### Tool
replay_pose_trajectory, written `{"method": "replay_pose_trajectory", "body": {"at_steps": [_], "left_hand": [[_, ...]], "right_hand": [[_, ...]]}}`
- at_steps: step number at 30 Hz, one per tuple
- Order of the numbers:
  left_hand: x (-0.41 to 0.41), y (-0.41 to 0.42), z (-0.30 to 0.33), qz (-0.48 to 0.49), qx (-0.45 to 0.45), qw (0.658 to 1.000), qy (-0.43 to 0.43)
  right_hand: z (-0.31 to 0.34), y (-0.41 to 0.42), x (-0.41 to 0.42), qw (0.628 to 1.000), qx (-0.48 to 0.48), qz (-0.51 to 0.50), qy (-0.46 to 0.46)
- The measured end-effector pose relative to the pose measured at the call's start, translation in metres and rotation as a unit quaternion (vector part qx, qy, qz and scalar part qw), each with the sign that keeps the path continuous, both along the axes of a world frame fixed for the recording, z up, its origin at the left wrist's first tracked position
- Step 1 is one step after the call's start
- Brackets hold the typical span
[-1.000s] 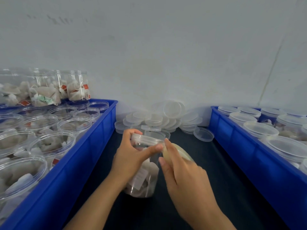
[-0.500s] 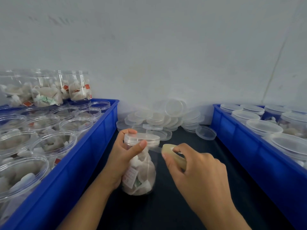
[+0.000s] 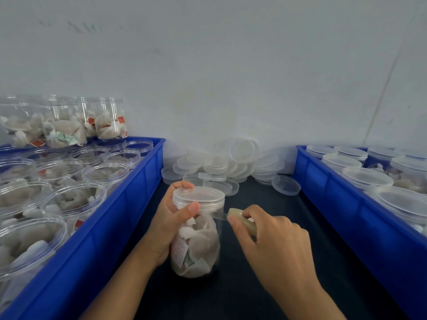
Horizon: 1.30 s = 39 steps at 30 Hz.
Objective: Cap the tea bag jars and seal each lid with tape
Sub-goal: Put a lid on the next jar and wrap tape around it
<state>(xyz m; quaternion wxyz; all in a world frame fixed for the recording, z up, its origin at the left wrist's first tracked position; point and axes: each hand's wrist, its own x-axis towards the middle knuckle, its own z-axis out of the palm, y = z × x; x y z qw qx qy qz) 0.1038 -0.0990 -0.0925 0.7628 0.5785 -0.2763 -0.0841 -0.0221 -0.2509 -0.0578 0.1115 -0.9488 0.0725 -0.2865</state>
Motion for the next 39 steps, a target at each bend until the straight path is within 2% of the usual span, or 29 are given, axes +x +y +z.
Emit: {"method": "replay_pose_trajectory", "body": {"at_steps": [4, 7, 12, 16, 24, 29, 34, 39], "left_hand": [[0.0, 0.0, -0.001, -0.01, -0.016, 1.0, 0.011], [0.001, 0.0, -0.002, -0.008, -0.012, 1.0, 0.012], [0.001, 0.0, -0.004, -0.013, 0.007, 1.0, -0.003], [0.0, -0.002, -0.003, -0.017, 0.017, 1.0, -0.006], [-0.003, -0.004, 0.0, -0.02, 0.016, 1.0, -0.011], [-0.003, -0.004, 0.001, -0.03, 0.023, 0.999, -0.012], [-0.003, -0.002, 0.002, -0.051, 0.033, 0.998, 0.016], [-0.006, -0.001, 0.003, -0.047, 0.056, 0.997, -0.007]], "right_hand": [[0.001, 0.004, -0.003, 0.998, -0.007, 0.038, -0.052], [0.0, 0.009, -0.002, 0.997, -0.016, 0.066, -0.034], [-0.002, 0.007, -0.001, 0.995, -0.029, 0.041, -0.081], [0.0, 0.004, 0.0, 0.998, 0.002, 0.047, -0.044], [0.001, 0.0, -0.002, 0.998, -0.005, 0.014, -0.059], [-0.001, -0.003, 0.002, 0.998, 0.024, 0.023, -0.046], [-0.002, -0.002, 0.004, 0.998, -0.007, 0.017, -0.066], [-0.002, 0.0, 0.003, 0.997, -0.009, 0.013, -0.076]]}}
